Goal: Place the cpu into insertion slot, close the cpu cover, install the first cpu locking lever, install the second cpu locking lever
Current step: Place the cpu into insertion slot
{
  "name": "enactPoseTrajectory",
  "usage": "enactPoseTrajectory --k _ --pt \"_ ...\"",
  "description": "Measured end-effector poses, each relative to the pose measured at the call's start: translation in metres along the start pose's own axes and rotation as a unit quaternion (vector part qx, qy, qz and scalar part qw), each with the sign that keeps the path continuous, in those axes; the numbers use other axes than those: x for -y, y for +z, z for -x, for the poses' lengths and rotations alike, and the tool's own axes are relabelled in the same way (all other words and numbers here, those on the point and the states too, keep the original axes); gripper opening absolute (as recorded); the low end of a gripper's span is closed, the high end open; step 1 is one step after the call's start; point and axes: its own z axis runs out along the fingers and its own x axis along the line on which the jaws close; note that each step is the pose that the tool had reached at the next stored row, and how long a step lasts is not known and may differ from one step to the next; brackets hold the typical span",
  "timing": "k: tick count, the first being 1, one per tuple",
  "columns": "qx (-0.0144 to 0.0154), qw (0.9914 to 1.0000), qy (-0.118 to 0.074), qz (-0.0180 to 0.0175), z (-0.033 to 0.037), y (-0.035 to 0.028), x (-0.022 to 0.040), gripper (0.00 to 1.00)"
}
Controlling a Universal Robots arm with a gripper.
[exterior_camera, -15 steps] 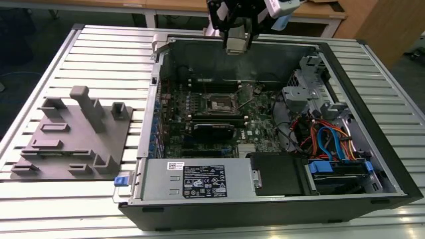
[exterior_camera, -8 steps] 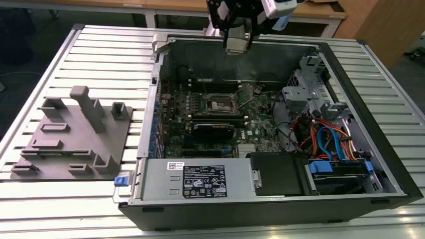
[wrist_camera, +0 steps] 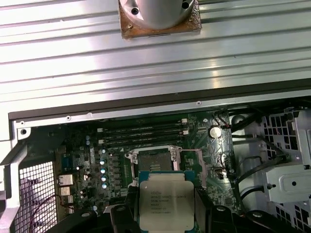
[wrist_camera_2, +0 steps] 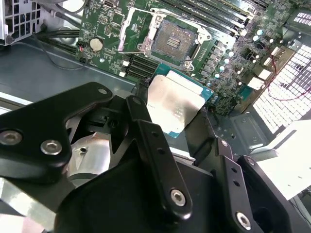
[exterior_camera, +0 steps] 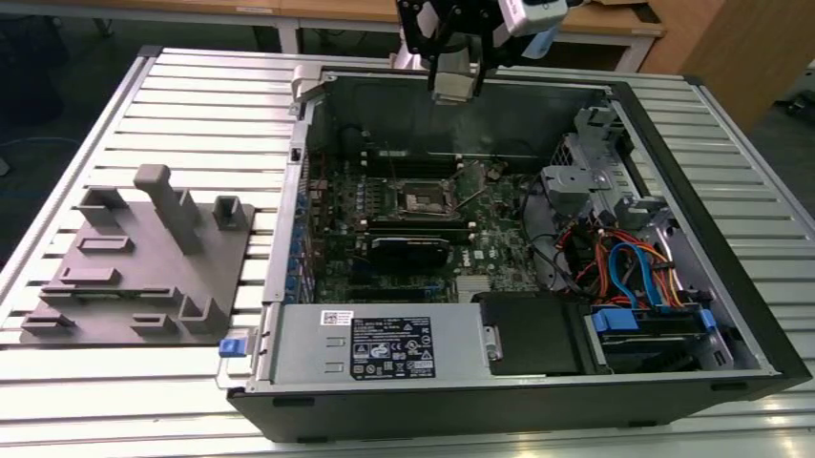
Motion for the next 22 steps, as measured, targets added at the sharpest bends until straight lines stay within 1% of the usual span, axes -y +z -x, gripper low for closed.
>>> enactPoseTrajectory --k 10,14,18,22 --pt "0.0003 1.0 0.003 0.0001 0.0 0.0 0.0 0.54" --pt "0.0009 0.99995 0.01 0.0002 0.0 0.0 0.0 0.54" --pt "0.0022 0.99969 0.025 0.0005 0.0 0.0 0.0 0.54" --pt "0.0023 0.99967 0.026 0.0005 0.0 0.0 0.0 0.54"
